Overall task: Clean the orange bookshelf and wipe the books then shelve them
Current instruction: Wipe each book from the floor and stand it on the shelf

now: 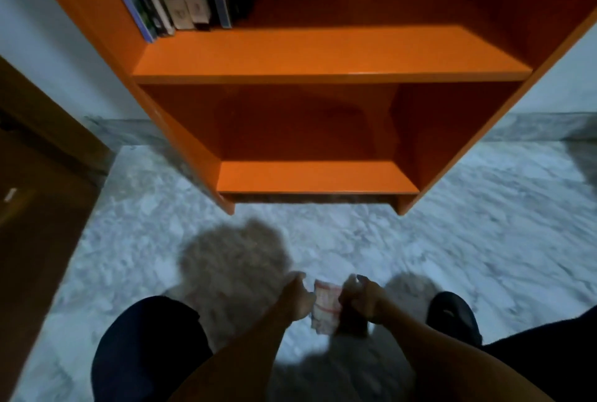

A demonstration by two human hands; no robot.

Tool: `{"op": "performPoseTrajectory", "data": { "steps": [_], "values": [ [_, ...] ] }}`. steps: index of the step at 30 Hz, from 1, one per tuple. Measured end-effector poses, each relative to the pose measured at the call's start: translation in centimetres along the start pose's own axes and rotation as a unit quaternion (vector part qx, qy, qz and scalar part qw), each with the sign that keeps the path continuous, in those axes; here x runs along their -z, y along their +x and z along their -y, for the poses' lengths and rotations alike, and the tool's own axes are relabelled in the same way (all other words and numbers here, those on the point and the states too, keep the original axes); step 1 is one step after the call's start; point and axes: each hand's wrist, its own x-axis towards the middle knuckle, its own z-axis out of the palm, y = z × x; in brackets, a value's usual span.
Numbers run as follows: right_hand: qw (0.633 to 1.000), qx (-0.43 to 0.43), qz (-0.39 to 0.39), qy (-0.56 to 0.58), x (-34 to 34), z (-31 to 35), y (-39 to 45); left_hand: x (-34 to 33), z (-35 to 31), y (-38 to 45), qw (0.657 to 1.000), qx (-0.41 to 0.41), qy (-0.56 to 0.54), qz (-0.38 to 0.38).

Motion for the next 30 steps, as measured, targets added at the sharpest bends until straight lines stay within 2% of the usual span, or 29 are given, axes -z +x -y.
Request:
{"op": "performPoseTrajectory", "data": {
  "steps": [3, 7, 11, 13, 16, 17, 19, 20, 23, 25, 28, 30],
  "values": [
    [1.000, -0.009, -0.005, 0.029, -3.1, -2.6, 2.9, -3.0, 0.5, 0.4, 0.998, 0.028, -0.051, -0.025],
    [0.994, -0.024, -0.047, 0.097, -3.8, -1.7, 1.8, -4.8, 0.5, 1.2, 0.994, 0.022, -0.029, -0.104],
    [0.987, -0.033, 0.004, 0.156, -4.6, -3.3, 3.2, -5.0, -0.3, 2.1, 0.994, 0.037, -0.064, -0.081],
    [0.976, 0.028, 0.027, 0.216, -4.3, -3.8, 4.4, -4.2, -1.2, 2.4, 0.991, 0.048, -0.101, -0.078],
    [0.904, 0.072, 0.052, 0.418, 0.2, -0.8, 1.1, -2.3, -3.8, 0.7, 0.985, 0.042, -0.150, -0.079],
    [0.896, 0.085, 0.062, 0.432, 1.7, 0.4, -0.5, -1.5, -5.0, -0.4, 0.982, 0.035, -0.157, -0.094],
    [0.912, 0.061, 0.078, 0.398, 5.5, 2.3, -4.3, 0.3, -8.2, -3.8, 0.978, 0.019, -0.171, -0.122],
    [0.898, 0.034, 0.082, 0.430, 7.2, 2.9, -6.5, 1.3, -10.0, -5.9, 0.978, 0.010, -0.171, -0.122],
    [0.903, 0.028, -0.021, 0.429, 12.6, 4.8, -12.9, 5.1, -16.6, -13.1, 0.984, -0.029, -0.147, -0.098],
    [0.938, 0.041, -0.095, 0.330, 15.7, 5.7, -16.3, 7.6, -20.7, -17.8, 0.985, -0.070, -0.138, -0.078],
    [0.943, 0.093, -0.120, 0.295, 21.3, 7.5, -23.7, 11.2, -26.0, -25.0, 0.984, -0.143, -0.099, -0.043],
    [0.934, 0.134, -0.153, 0.294, 25.5, 9.2, -29.7, 13.6, -29.1, -29.9, 0.981, -0.177, -0.078, -0.023]
  ]
}}
